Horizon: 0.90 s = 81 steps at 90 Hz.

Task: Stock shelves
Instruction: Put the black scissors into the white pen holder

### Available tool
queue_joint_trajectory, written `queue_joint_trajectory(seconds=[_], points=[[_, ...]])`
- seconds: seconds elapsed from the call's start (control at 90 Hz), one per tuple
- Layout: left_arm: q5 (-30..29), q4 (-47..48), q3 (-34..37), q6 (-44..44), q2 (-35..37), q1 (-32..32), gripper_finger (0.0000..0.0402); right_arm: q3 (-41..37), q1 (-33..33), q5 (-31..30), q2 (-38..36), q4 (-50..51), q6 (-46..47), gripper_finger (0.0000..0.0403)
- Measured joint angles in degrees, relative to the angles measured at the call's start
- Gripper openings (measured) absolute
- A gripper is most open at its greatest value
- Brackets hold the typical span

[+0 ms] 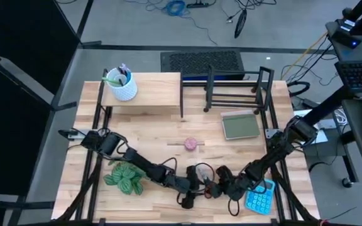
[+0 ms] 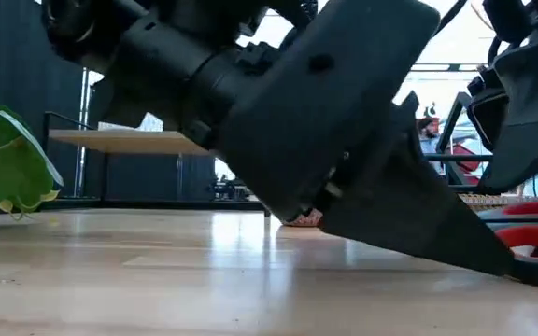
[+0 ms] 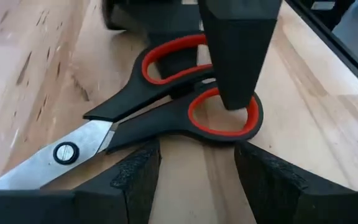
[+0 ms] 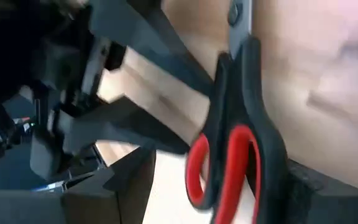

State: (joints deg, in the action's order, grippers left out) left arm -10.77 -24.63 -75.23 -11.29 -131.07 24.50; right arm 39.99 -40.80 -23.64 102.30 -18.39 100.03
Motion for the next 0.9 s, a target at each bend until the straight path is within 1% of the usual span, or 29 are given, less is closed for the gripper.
queue_joint_trajectory(seconds=[0.089,0.167,0.289,0.4,0.444,0.522,0.611,0.7,0.811,0.856,0.9], points=[[0.1,0.5,-0.1,0.0,0.0,-0.1,0.0196,0.0,0.0,-0.1,0.0,-0.1,-1.7,0.0213],[0.3,0.7,-0.1,0.1,0.0,-0.1,0.0196,0.0,0.0,0.1,0.0,-0.1,-2.9,0.0187],[0.4,1.2,-0.1,-0.1,0.6,-0.1,0.0196,0.0,-0.1,0.5,0.0,-0.1,-5.6,0.0119],[0.5,4.6,0.1,0.1,2.9,0.0,0.0196,0.0,-0.3,1.4,0.0,-0.2,-8.0,0.0039],[0.3,7.6,0.2,0.3,4.7,0.0,0.0196,0.0,-0.4,1.6,-0.3,-0.6,-9.6,0.002],[0.2,12.5,0.2,1.4,8.4,0.1,0.0196,-0.1,-0.5,2.2,-1.0,0.0,-10.6,0.0017],[-1.9,17.4,0.2,4.3,12.5,0.0,0.0196,-0.1,-0.4,4.6,-2.3,1.1,-11.9,0.0017],[-2.4,18.2,0.1,8.3,15.6,-0.1,0.0196,-0.1,-0.5,5.3,-3.4,2.5,-12.9,0.0011],[-2.2,17.7,0.0,15.9,16.9,-0.4,0.0196,-0.1,-0.5,6.3,-4.2,2.8,-14.0,0.0011],[-0.8,17.9,0.0,17.8,16.9,-1.0,0.0195,-0.1,-0.5,6.5,-4.2,2.6,-14.3,0.0011],[1.1,18.6,0.0,17.8,16.8,-1.9,0.0193,-0.2,-0.5,6.5,-4.2,2.0,-15.2,0.0011]])
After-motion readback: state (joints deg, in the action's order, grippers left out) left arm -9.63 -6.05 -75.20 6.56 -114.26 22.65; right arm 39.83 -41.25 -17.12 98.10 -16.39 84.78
